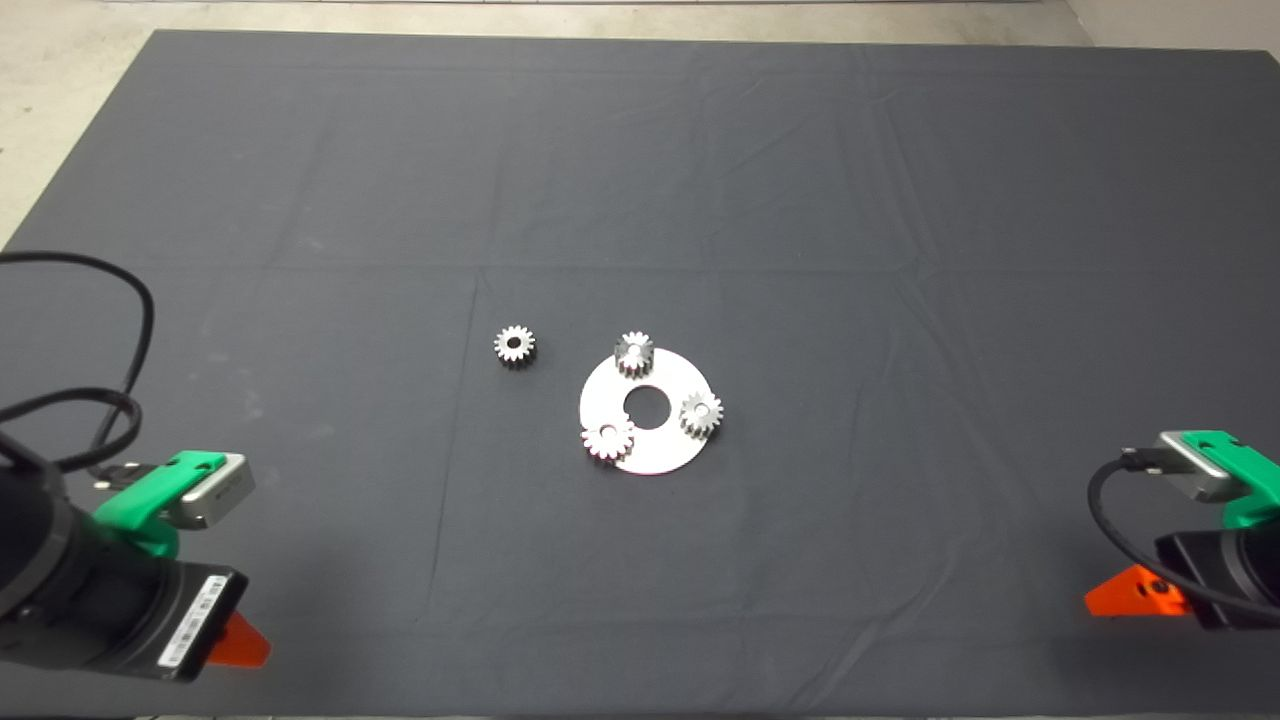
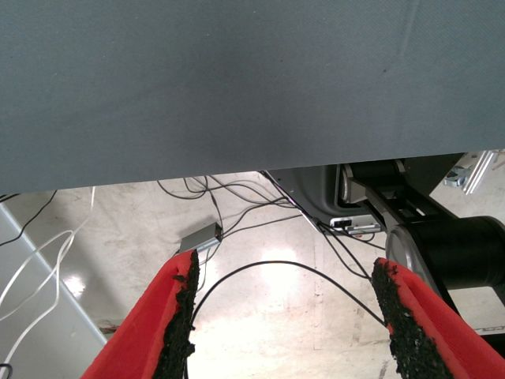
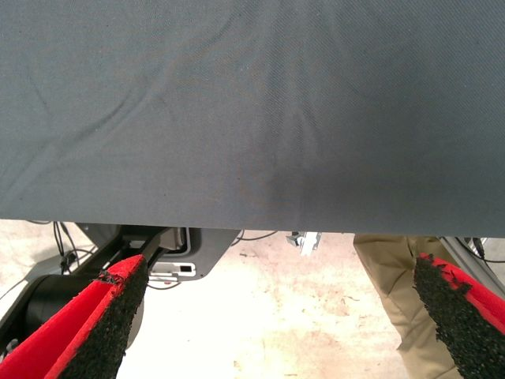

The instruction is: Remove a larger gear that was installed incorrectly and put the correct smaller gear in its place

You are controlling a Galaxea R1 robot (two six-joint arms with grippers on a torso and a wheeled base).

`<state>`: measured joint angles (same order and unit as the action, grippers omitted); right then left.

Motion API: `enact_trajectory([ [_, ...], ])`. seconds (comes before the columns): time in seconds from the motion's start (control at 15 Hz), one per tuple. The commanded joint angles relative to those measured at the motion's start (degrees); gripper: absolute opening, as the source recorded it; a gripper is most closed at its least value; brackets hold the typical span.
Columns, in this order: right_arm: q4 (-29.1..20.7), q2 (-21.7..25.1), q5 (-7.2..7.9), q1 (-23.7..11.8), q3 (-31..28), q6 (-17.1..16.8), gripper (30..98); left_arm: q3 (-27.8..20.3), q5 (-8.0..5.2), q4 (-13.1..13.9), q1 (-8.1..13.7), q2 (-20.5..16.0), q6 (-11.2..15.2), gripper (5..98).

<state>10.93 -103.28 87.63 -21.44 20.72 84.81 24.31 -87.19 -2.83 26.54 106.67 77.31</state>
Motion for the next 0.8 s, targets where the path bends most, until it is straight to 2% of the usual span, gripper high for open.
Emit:
enact_trajectory([
  [0.0,1.8,4.8,4.40,-0.8,2.5,-5.9,88.8,7.6,-4.48,-0.3,0.4,7.5,0.3,54.5],
  [0.13,2.0,6.9,4.57,-0.8,5.4,-10.5,88.8,11.4,-4.48,-1.2,0.4,14.6,0.3,54.5],
  [0.4,3.0,12.3,4.57,-0.8,12.3,-21.3,88.8,21.8,-4.66,-1.5,0.0,26.0,0.3,54.5],
  [0.53,3.2,12.7,4.57,-0.5,15.2,-24.3,88.8,24.4,-4.83,-1.9,-0.2,29.3,0.3,54.5],
  [0.73,4.8,14.3,4.48,-0.3,15.3,-26.3,88.8,25.8,-4.83,-2.3,-0.9,31.6,0.3,54.5],
])
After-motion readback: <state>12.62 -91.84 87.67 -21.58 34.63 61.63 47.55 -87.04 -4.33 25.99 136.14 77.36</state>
